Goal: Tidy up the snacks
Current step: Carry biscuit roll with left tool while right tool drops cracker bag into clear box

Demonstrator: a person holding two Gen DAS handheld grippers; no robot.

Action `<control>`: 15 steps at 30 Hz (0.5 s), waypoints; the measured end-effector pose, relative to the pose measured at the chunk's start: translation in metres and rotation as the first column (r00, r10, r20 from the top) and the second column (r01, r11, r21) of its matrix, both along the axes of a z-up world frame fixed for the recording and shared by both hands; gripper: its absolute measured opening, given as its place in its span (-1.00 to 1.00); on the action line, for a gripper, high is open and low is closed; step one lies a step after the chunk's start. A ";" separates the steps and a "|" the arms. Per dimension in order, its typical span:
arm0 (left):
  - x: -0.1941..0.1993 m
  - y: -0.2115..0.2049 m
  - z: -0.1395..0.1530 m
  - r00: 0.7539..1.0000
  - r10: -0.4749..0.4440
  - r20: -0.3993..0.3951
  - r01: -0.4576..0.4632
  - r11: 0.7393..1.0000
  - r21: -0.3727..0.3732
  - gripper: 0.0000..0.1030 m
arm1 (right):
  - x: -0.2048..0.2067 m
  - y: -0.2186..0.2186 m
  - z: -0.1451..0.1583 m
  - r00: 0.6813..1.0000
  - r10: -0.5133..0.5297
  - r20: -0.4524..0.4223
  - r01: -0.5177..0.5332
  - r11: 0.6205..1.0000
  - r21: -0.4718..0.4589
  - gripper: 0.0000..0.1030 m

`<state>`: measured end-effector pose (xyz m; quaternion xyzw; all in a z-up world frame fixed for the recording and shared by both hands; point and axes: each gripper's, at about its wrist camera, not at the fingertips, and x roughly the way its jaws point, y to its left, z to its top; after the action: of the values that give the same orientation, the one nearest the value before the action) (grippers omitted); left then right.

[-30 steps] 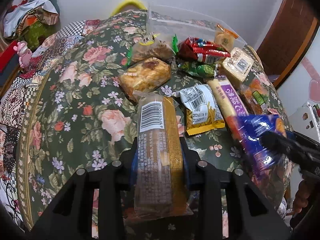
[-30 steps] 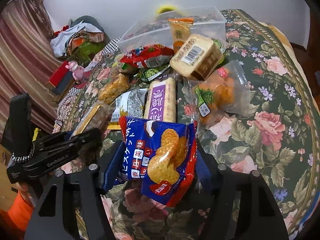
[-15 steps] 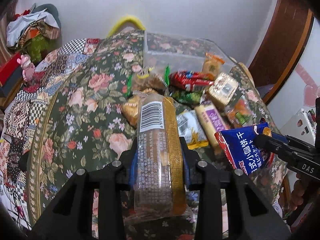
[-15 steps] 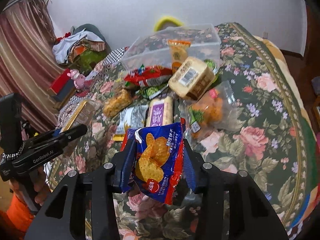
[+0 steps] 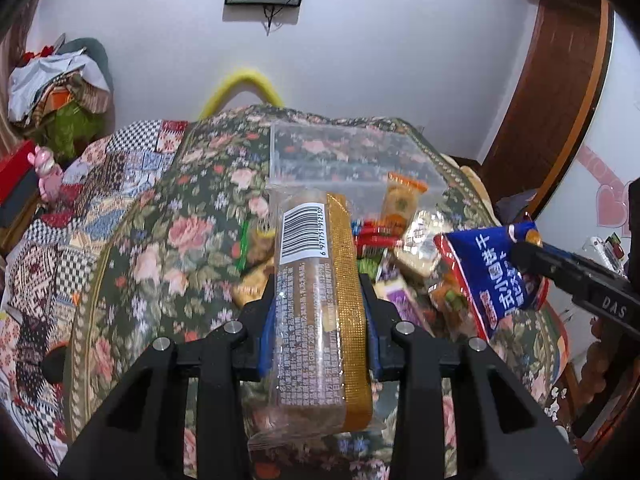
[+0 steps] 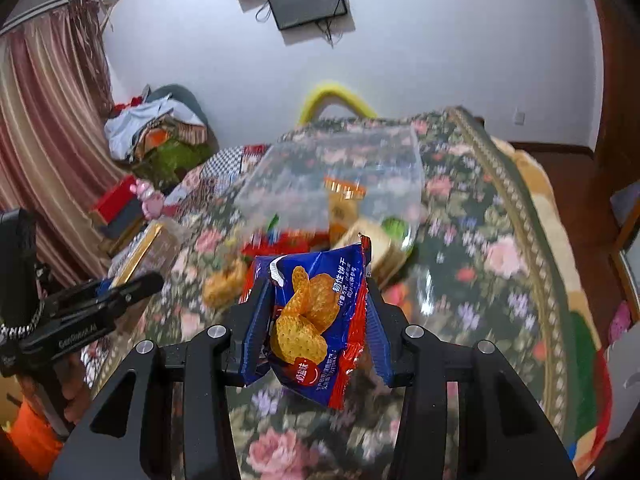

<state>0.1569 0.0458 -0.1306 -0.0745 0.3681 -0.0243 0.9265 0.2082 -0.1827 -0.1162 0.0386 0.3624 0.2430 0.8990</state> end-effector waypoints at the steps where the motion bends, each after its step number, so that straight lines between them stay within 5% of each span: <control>1: 0.002 0.000 0.002 1.000 0.000 0.009 0.000 1.000 0.001 -0.31 | 0.005 0.000 0.004 1.000 -0.006 0.016 0.006 1.000 0.000 -0.19; 15: 0.073 -0.006 0.005 0.999 -0.030 0.032 0.029 0.999 0.023 -0.31 | 0.061 0.003 0.031 0.990 -0.061 0.127 0.061 0.998 0.004 -0.19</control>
<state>0.2301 0.0394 -0.1257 -0.0583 0.3544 -0.0348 0.9326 0.2690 -0.1795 -0.0849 0.0342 0.3032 0.2175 0.9272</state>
